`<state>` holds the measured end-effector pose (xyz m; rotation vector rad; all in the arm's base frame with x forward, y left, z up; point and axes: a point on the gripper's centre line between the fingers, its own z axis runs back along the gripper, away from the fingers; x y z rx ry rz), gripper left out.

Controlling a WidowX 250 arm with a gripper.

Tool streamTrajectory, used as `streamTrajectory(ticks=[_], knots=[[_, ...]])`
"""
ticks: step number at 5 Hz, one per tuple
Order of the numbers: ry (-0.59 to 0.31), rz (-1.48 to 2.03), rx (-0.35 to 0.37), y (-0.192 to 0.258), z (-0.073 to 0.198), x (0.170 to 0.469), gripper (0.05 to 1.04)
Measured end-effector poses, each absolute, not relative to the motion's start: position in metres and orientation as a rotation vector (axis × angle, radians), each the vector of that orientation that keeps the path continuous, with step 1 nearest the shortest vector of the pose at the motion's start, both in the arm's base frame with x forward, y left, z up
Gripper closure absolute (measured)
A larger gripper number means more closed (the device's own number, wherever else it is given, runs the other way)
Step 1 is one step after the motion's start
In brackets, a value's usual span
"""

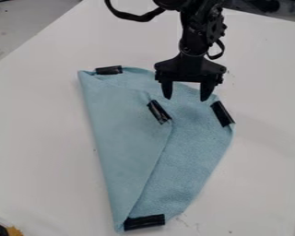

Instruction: Fold the blue cloth towards the right side

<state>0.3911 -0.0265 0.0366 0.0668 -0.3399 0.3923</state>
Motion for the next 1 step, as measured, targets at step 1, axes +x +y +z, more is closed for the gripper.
streamTrajectory(ticks=[1], knots=[[-0.343,0.391,0.066,-0.0271,0.037,0.3917,0.084]])
